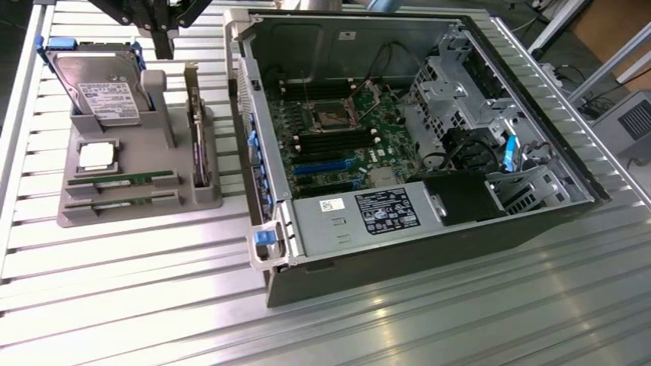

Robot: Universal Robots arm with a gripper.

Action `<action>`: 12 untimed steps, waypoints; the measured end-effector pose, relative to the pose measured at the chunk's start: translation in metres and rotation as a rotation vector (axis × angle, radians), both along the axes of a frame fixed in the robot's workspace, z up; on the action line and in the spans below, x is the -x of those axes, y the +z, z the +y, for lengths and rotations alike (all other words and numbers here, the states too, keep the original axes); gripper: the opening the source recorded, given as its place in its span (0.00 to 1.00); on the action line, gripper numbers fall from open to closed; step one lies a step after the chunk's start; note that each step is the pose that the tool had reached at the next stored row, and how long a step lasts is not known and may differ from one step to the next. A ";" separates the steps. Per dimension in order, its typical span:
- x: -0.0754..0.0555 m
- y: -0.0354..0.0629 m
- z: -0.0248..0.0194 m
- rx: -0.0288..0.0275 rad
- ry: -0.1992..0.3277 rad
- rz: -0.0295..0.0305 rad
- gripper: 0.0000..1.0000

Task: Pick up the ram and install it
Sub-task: 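Reach for the ram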

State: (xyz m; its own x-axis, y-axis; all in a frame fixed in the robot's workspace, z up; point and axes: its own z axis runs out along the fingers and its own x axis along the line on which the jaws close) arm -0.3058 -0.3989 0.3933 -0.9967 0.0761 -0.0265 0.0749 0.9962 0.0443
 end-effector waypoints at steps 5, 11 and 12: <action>0.008 0.0000 0.0000 0.0000 0.000 -0.0003 0.11; 0.022 0.0000 0.0000 0.0000 0.000 -0.0008 0.11; 0.024 0.0000 0.0000 0.0000 0.000 -0.0008 0.11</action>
